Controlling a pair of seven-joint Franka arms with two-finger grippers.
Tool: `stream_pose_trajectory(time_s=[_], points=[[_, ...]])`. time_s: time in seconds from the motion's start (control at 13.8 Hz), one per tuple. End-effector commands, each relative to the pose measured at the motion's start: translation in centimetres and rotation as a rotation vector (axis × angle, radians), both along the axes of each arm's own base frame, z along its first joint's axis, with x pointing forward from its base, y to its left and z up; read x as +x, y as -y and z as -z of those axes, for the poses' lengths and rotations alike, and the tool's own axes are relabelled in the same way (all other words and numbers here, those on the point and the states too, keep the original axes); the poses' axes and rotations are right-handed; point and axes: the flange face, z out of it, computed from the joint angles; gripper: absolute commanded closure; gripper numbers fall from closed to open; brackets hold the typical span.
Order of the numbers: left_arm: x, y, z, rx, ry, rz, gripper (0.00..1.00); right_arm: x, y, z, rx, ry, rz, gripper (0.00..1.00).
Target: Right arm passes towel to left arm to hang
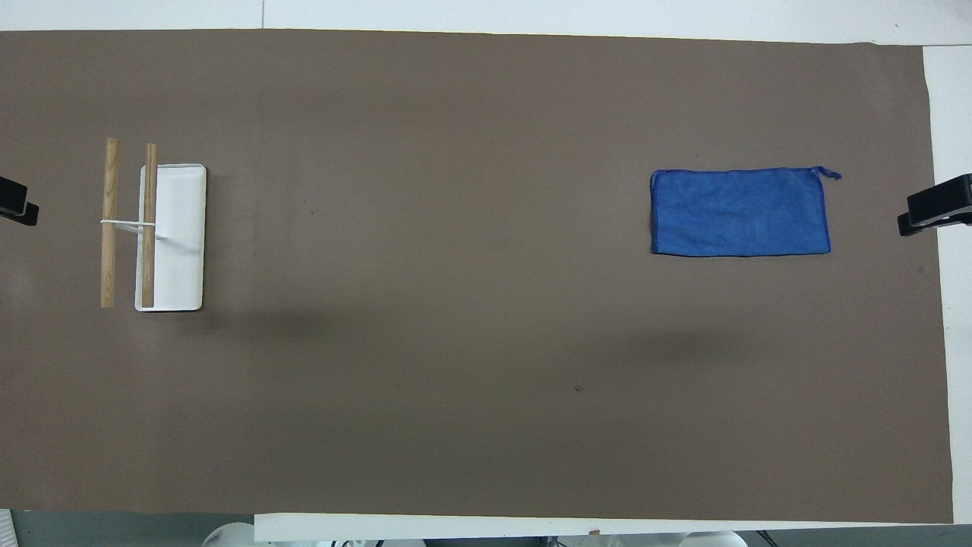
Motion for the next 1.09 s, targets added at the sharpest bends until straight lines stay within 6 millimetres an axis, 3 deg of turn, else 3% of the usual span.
stream_pose_trajectory(time_s=[0.0, 0.36, 0.51, 0.72, 0.87, 1.01], points=[[-0.8, -0.3, -0.2, 0.012, -0.007, 0.006, 0.00, -0.6, -0.1, 0.0, -0.015, 0.002, -0.023, 0.00], [-0.8, -0.3, -0.2, 0.012, -0.007, 0.005, 0.00, -1.0, -0.5, -0.5, -0.017, 0.010, -0.016, 0.00], [-0.8, -0.2, -0.2, 0.012, -0.007, 0.006, 0.00, -0.8, -1.3, 0.1, -0.005, 0.010, -0.029, 0.00], [-0.8, -0.3, -0.2, 0.012, -0.006, 0.005, 0.00, 1.9, -4.8, 6.1, -0.003, 0.085, -0.039, 0.00], [-0.8, -0.3, -0.2, 0.012, -0.007, 0.006, 0.00, 3.2, -5.7, 12.8, 0.006, 0.075, -0.044, 0.00], [-0.8, -0.3, -0.2, 0.012, -0.007, 0.005, 0.00, 3.1, -5.8, 19.4, 0.014, 0.100, -0.044, 0.00]])
